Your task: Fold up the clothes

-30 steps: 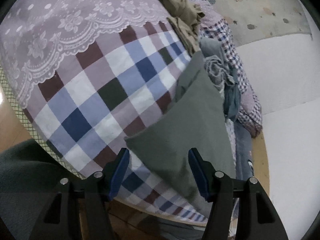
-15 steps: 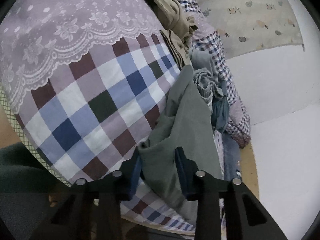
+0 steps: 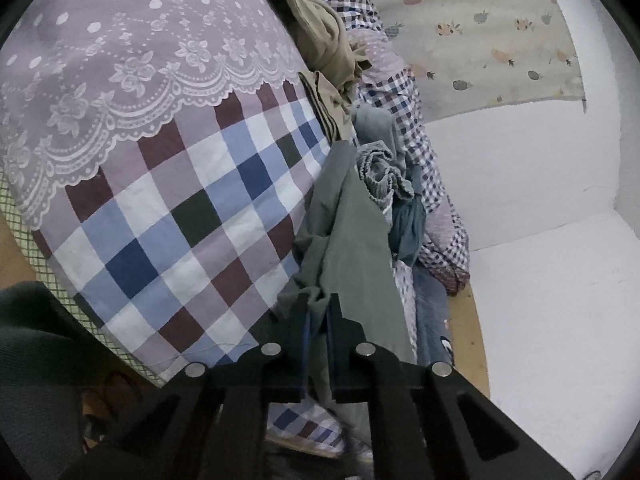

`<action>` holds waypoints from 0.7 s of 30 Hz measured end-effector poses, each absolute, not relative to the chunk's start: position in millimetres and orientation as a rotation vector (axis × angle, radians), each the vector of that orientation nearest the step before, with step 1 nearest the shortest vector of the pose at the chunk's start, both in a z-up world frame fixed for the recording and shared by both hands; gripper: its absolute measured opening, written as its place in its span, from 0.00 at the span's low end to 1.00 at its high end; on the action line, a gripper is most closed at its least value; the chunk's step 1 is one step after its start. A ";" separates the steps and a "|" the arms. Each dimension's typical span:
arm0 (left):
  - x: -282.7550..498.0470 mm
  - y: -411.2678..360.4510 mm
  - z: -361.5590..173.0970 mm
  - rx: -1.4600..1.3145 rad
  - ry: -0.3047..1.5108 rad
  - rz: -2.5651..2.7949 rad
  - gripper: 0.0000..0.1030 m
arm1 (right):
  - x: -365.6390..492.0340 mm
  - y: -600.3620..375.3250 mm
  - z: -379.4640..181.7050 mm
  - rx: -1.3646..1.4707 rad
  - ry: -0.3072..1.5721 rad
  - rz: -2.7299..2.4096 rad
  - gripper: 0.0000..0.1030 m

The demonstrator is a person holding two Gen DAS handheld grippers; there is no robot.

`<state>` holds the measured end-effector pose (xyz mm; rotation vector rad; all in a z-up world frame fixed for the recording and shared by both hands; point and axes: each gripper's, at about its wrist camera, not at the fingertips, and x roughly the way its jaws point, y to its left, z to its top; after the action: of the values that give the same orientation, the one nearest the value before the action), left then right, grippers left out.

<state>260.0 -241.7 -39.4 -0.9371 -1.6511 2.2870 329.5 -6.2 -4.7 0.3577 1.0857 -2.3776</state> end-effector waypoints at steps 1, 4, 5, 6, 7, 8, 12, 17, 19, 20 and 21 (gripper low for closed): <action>260.1 -243.1 -40.4 -0.939 -1.648 2.282 0.04 | 333.8 -18.1 -10.6 0.328 1.114 -2.347 0.78; 259.8 -247.7 -44.4 -0.950 -1.642 2.260 0.04 | 342.1 -48.4 -25.8 0.254 1.175 -2.276 0.78; 259.4 -248.2 -45.5 -0.951 -1.644 2.250 0.04 | 342.8 -58.6 -30.5 0.233 1.186 -2.260 0.78; 258.6 -248.1 -45.8 -0.949 -1.646 2.242 0.04 | 341.3 -66.0 -33.9 0.221 1.191 -2.257 0.78; 258.5 -247.8 -46.0 -0.943 -1.646 2.232 0.04 | 339.3 -72.7 -36.7 0.210 1.195 -2.257 0.78; 258.9 -247.4 -46.2 -0.935 -1.645 2.221 0.04 | 335.9 -81.0 -40.1 0.198 1.196 -2.258 0.78; 258.5 -246.3 -44.5 -0.894 -1.649 2.185 0.03 | 322.4 -99.2 -50.2 0.165 1.213 -2.269 0.77; 257.4 -245.9 -42.3 -0.857 -1.654 2.157 0.04 | 307.4 -112.6 -58.2 0.133 1.237 -2.284 0.75; 256.9 -245.3 -42.3 -0.855 -1.662 2.152 0.04 | 301.4 -115.8 -55.9 0.147 1.231 -2.289 0.47; 256.6 -245.0 -42.4 -0.853 -1.666 2.149 0.04 | 297.7 -116.9 -54.2 0.164 1.220 -2.285 0.39; 256.5 -244.3 -42.1 -0.853 -1.668 2.149 0.04 | 293.9 -117.9 -52.5 0.182 1.208 -2.279 0.28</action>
<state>256.5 -244.4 -42.1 -0.8532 -1.6677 2.1490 293.9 -117.9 -52.5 0.1825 1.2084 -2.2788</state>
